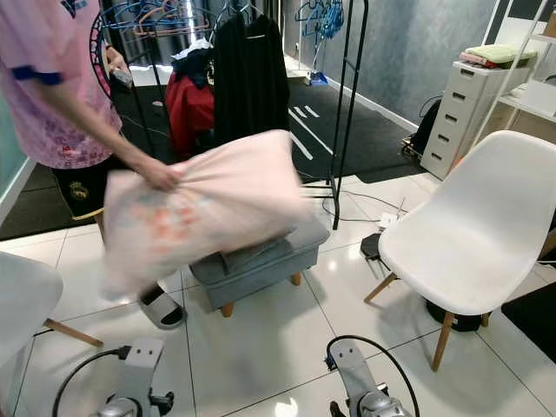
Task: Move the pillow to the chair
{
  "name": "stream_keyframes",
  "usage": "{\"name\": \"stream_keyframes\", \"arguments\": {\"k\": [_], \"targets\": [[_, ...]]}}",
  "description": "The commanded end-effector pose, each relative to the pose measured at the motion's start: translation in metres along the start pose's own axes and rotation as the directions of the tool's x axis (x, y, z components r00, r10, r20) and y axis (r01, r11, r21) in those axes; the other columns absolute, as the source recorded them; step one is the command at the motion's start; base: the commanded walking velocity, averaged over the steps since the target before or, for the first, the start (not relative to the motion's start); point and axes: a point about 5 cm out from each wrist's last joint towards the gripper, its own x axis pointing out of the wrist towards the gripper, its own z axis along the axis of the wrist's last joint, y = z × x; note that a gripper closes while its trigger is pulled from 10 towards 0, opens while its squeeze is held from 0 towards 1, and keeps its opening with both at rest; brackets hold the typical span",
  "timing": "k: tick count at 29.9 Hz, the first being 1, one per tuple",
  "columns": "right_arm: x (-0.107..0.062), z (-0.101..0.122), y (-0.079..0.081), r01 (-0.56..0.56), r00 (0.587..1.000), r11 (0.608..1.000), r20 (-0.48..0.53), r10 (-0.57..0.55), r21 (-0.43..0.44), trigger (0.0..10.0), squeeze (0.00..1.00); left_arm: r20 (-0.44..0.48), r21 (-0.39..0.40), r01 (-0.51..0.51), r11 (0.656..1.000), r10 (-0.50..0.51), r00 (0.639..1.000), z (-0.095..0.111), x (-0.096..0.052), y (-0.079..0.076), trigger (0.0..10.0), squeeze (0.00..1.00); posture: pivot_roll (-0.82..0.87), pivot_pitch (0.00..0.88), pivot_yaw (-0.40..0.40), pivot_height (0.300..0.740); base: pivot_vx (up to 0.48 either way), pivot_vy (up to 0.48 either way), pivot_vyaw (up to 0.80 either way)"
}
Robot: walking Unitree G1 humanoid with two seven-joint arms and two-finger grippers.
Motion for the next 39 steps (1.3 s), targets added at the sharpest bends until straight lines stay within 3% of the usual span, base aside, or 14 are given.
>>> {"name": "stream_keyframes", "arguments": {"k": [1,21,39], "targets": [[-0.0002,-0.0033,-0.0010,0.008,1.000,1.000,-0.010,-0.008,0.007,10.0,0.00,-0.001,0.010,0.002,1.000,-0.002,1.000,0.0030,0.0005,-0.0021,10.0,0.00,-0.10,0.000,-0.071,0.740,0.000,0.000,0.00],[-0.0002,-0.0022,-0.0013,0.011,1.000,1.000,-0.008,-0.011,0.003,10.0,0.00,0.006,0.010,0.008,1.000,-0.008,1.000,0.0058,0.0008,-0.0043,10.0,0.00,-0.10,0.000,-0.069,0.740,0.000,0.000,0.00],[-0.0003,-0.0016,-0.0021,0.012,1.000,1.000,-0.007,-0.012,-0.001,10.0,0.00,0.008,0.006,0.011,1.000,-0.012,1.000,0.0058,0.0008,-0.0048,10.0,0.00,-0.10,0.000,-0.074,0.740,0.257,0.000,0.00]]}}
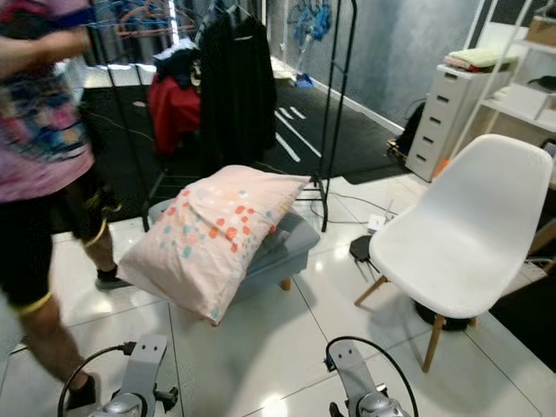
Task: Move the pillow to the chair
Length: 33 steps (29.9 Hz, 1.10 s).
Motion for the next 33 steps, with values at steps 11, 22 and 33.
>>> {"name": "stream_keyframes", "arguments": {"k": [11,22,33], "targets": [[0.0003,0.0102,0.0026,-0.005,1.000,1.000,0.027,0.005,-0.005,10.0,0.00,-0.030,0.005,-0.011,1.000,0.012,0.999,-0.0097,-0.0013,0.0066,10.0,0.00,-0.10,0.000,-0.073,0.740,0.274,0.000,0.00],[0.0003,0.0105,0.0026,-0.005,1.000,1.000,0.028,0.005,-0.007,10.0,0.00,-0.028,0.006,-0.010,1.000,0.010,1.000,-0.0099,-0.0013,0.0066,10.0,0.00,-0.10,0.000,-0.073,0.740,0.280,0.000,0.00],[0.0003,0.0094,0.0029,-0.006,1.000,1.000,0.025,0.006,-0.010,10.0,0.00,-0.031,0.008,-0.007,1.000,0.007,1.000,-0.0120,-0.0016,0.0060,10.0,0.00,-0.10,0.000,-0.074,0.740,0.286,0.000,0.00]]}}
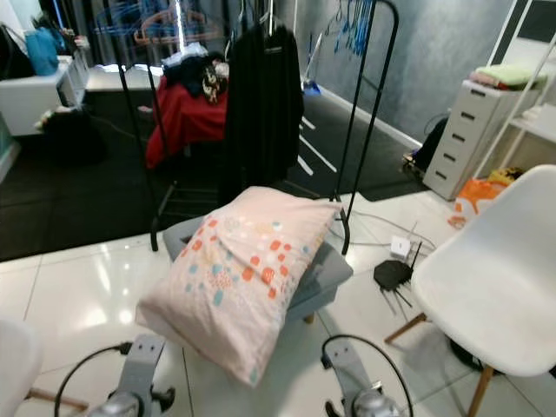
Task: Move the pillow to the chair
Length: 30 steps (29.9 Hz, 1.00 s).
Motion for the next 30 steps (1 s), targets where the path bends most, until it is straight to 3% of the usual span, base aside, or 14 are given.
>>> {"name": "stream_keyframes", "arguments": {"k": [1,18,25,30], "targets": [[-0.0012,-0.0028,-0.0076,0.020,1.000,1.000,-0.009,-0.020,-0.004,10.0,0.00,-0.004,0.006,0.018,1.000,-0.018,1.000,-0.0009,0.0000,-0.0062,10.0,0.00,-0.10,0.000,-0.074,0.740,0.289,0.000,0.00],[-0.0012,-0.0032,-0.0075,0.019,1.000,1.000,-0.010,-0.019,-0.005,10.0,0.00,-0.006,0.004,0.017,1.000,-0.017,1.000,-0.0020,-0.0001,-0.0064,10.0,0.00,-0.10,0.000,-0.072,0.740,0.288,0.000,0.00],[-0.0012,-0.0027,-0.0078,0.020,1.000,1.000,-0.008,-0.020,-0.003,10.0,0.00,0.012,-0.052,-0.012,0.999,0.012,1.000,-0.0017,-0.0004,-0.0058,10.0,0.00,-0.10,0.000,-0.072,0.740,0.000,0.000,0.00],[-0.0012,-0.0021,-0.0079,0.020,1.000,1.000,-0.006,-0.020,-0.002,10.0,0.00,0.010,-0.050,0.005,0.999,-0.004,1.000,-0.0012,-0.0002,-0.0064,10.0,0.00,-0.10,0.000,-0.074,0.740,0.000,0.000,0.00]]}}
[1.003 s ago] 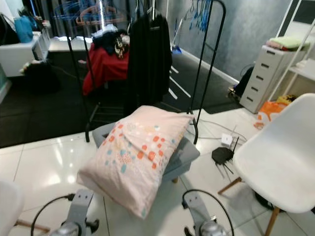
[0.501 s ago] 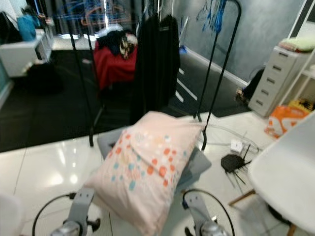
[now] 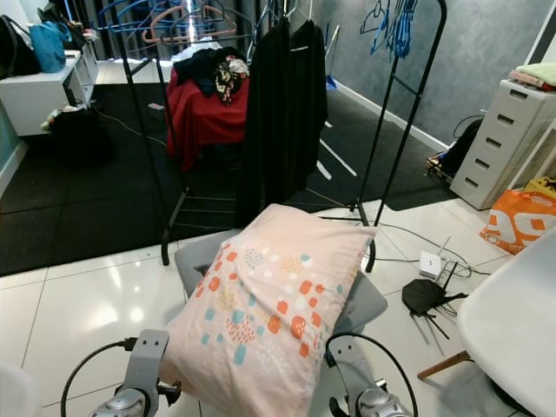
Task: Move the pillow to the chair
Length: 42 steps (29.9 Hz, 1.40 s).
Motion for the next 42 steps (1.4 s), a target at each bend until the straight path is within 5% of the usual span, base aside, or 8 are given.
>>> {"name": "stream_keyframes", "arguments": {"k": [1,10,28,42], "targets": [[-0.0003,-0.0043,-0.0014,0.002,1.000,1.000,-0.015,-0.002,0.002,10.0,0.00,-0.012,-0.008,0.007,1.000,-0.008,1.000,-0.0040,-0.0005,-0.0001,10.0,0.00,-0.10,0.000,-0.074,0.740,0.000,0.000,0.00],[-0.0002,-0.0029,-0.0005,-0.012,1.000,1.000,0.006,0.012,0.018,10.0,0.00,-0.016,-0.025,-0.012,1.000,0.011,1.000,-0.0046,-0.0005,0.0002,10.0,0.00,-0.10,0.000,-0.076,0.740,0.000,-0.405,0.00],[-0.0004,-0.0015,0.0016,-0.058,0.998,0.998,0.022,0.058,0.016,10.0,0.00,-0.011,-0.031,-0.015,0.999,0.014,1.000,-0.0039,-0.0005,0.0000,10.0,0.00,-0.10,0.000,-0.078,0.740,0.000,0.000,0.79],[-0.0007,-0.0053,-0.0060,0.062,0.998,0.998,-0.021,-0.062,-0.003,10.0,0.00,-0.009,-0.026,0.008,1.000,-0.008,1.000,-0.0042,-0.0005,-0.0017,10.0,0.00,-0.10,0.000,-0.077,0.740,0.000,-0.229,0.11]]}}
